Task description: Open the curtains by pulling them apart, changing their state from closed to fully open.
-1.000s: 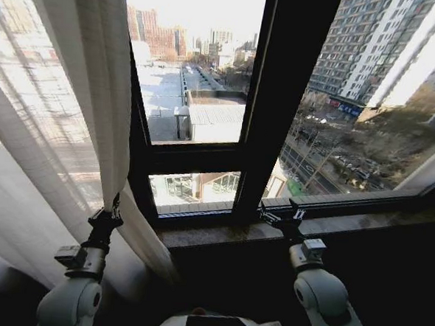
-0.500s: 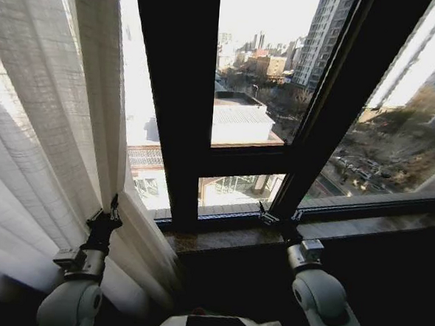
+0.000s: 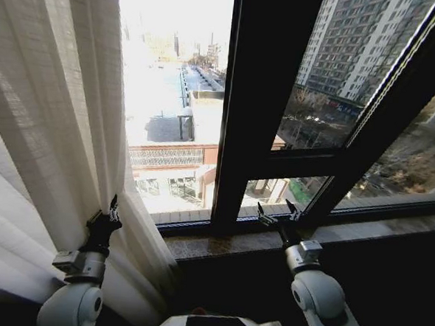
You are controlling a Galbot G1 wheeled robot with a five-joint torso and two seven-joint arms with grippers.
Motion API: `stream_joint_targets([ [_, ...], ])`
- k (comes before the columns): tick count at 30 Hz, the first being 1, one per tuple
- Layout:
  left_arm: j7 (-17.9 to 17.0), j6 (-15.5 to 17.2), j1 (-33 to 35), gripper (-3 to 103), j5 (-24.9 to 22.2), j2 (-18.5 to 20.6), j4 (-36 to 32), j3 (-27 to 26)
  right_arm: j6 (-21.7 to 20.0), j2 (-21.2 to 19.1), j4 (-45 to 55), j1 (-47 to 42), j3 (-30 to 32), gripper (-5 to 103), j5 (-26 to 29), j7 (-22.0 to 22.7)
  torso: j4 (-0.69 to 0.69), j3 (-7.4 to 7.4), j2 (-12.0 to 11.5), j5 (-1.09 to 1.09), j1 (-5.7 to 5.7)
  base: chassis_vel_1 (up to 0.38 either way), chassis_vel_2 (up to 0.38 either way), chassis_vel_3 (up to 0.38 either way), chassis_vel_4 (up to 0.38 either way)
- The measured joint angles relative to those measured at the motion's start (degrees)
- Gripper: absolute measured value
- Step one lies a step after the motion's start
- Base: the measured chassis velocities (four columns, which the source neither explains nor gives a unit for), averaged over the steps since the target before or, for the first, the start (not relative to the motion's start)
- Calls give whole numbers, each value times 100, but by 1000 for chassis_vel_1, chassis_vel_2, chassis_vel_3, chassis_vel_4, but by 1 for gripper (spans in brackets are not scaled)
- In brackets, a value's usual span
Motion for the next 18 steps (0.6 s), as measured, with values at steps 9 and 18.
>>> stream_joint_targets([
  [9, 0, -50, 35, 0, 42, -24, -4, -7, 33, 5, -1, -12, -23, 100, -30, -2, 1, 0, 0, 1, 0, 359, 348, -348, -349],
  [18, -1, -51, 29, 0, 48, -28, -5, 0, 69, 28, -20, -6, -88, 100, 0, -1, 1, 0, 0, -1, 0, 318, 308, -305, -317],
])
